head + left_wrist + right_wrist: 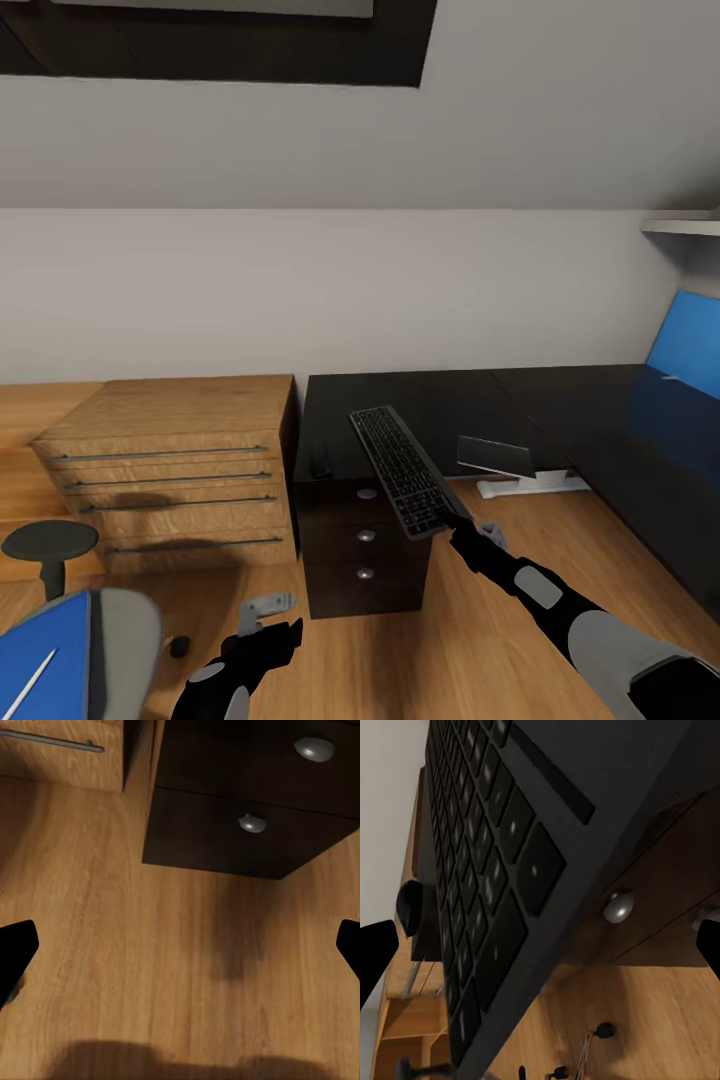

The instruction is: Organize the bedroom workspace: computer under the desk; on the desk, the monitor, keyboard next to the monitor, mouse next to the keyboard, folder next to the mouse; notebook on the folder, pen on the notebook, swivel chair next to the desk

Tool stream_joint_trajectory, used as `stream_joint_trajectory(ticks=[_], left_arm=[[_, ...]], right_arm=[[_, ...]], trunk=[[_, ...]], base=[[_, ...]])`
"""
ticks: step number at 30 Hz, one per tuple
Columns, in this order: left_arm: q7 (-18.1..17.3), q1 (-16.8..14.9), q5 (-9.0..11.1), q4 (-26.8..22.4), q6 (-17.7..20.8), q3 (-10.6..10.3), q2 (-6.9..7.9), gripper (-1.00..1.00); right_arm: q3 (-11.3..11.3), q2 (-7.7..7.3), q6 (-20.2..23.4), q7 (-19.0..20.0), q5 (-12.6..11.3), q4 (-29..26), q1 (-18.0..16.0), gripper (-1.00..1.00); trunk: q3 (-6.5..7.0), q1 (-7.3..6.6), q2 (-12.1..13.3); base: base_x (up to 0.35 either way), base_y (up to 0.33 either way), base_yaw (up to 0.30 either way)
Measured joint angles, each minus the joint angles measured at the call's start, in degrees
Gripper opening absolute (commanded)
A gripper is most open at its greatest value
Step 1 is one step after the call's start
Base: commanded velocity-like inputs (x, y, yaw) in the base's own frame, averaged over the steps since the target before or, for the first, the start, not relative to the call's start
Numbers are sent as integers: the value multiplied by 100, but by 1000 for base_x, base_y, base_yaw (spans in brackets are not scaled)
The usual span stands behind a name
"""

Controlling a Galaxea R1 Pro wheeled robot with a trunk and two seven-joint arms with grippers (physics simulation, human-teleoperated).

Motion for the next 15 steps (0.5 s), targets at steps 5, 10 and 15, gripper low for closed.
stream_joint_trajectory(ticks=[5, 10, 15], left_arm=[[0, 0, 0, 0, 0, 0, -4, 100], [0, 0, 0, 0, 8, 0, -5, 100], [0, 0, 0, 0, 9, 0, -4, 100]], right_arm=[[0, 0, 0, 0, 0, 6, 0, 100], [6, 6, 0, 3, 0, 9, 2, -100], [-17, 17, 6, 13, -11, -1, 2, -100]], trunk=[[0, -1, 0], [0, 0, 0], [0, 0, 0]], base=[[139, 21, 0], [32, 4, 0], [3, 0, 0]])
